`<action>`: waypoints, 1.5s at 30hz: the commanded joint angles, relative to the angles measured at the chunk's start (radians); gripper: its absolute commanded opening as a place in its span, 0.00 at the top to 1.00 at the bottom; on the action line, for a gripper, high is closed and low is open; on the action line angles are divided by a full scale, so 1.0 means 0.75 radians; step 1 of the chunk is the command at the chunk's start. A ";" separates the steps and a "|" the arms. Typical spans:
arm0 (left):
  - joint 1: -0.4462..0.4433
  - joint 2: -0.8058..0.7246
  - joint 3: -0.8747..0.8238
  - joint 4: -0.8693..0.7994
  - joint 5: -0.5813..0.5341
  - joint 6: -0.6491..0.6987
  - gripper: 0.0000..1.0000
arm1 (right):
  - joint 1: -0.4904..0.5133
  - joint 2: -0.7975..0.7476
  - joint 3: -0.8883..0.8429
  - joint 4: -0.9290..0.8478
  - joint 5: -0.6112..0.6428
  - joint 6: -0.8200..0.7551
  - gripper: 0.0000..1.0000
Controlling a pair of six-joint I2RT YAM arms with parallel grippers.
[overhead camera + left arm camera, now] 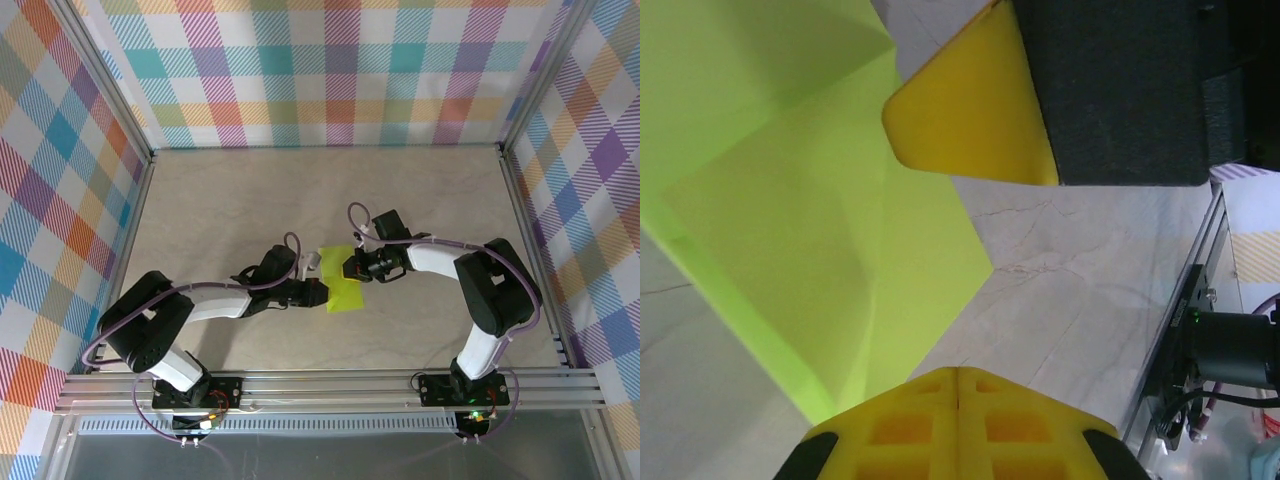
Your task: Fold a paper plane with a square sheet of paper (fold left side to right side)
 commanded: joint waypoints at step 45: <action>-0.019 0.204 0.077 -0.225 -0.165 0.077 1.00 | 0.155 0.126 -0.053 -0.014 0.023 0.066 1.00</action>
